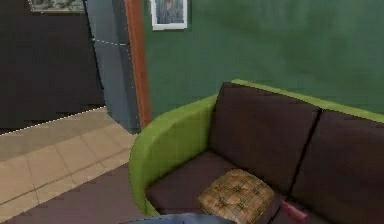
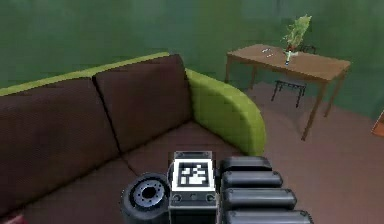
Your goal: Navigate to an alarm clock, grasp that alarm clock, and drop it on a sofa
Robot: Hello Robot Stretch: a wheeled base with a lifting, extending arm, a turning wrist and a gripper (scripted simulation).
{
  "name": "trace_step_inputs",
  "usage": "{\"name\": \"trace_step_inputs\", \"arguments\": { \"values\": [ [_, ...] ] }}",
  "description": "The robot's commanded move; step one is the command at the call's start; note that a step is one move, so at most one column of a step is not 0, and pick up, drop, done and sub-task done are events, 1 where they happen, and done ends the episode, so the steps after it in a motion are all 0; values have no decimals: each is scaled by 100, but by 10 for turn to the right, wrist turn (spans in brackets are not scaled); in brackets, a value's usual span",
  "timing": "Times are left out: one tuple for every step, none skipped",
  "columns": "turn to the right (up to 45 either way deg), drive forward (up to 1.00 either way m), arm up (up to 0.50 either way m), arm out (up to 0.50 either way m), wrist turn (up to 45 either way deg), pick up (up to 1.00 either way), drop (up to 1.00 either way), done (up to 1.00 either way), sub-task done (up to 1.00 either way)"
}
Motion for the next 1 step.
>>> {"name": "trace_step_inputs", "arguments": {
  "values": [
    [90, 0, 0, 0, 0, 0, 0, 0, 0]
  ]
}}
